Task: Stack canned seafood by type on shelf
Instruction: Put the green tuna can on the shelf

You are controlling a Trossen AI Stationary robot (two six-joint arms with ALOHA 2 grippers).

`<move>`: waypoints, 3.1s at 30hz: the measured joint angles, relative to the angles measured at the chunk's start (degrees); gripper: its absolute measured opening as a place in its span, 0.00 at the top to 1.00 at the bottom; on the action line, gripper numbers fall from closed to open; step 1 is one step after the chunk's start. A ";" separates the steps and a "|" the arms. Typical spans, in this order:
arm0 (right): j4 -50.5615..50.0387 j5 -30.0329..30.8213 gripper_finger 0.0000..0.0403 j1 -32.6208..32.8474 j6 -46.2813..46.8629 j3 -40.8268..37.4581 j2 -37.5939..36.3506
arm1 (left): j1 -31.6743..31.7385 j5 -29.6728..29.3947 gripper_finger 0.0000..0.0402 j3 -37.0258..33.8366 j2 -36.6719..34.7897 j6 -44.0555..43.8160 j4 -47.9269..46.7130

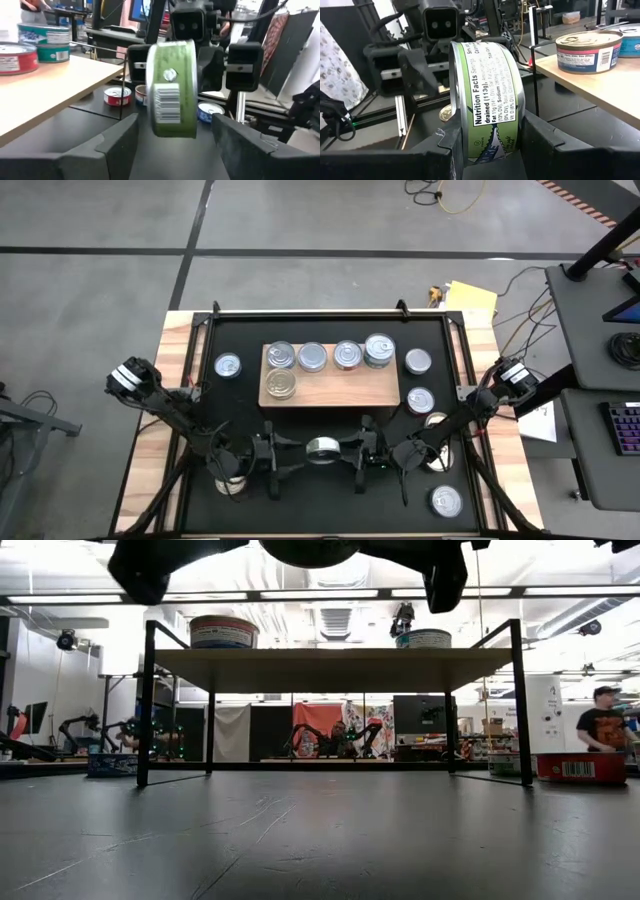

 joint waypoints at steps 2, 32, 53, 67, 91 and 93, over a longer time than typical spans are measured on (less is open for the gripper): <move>-0.03 -0.04 0.67 0.00 -0.60 0.05 0.00 | 0.42 0.13 0.42 1.16 0.96 1.82 -0.17; -0.27 -2.72 0.67 -0.07 -5.97 1.76 0.48 | 5.13 6.36 0.63 5.02 2.76 4.09 -0.33; -12.74 -3.01 0.20 1.63 -6.10 1.67 -7.91 | 5.11 6.66 0.71 -1.46 -6.20 -17.94 -0.74; -18.58 3.69 0.29 7.84 -54.81 11.13 -2.49 | 5.26 17.83 0.71 -10.11 -13.45 -48.06 4.08; -18.20 25.69 0.36 5.75 -101.96 31.39 17.95 | 5.35 22.18 0.71 -7.80 -6.47 -58.06 7.62; -18.23 25.63 0.40 5.75 -101.94 31.39 17.92 | 5.35 22.16 0.71 -7.66 -6.09 -58.03 7.71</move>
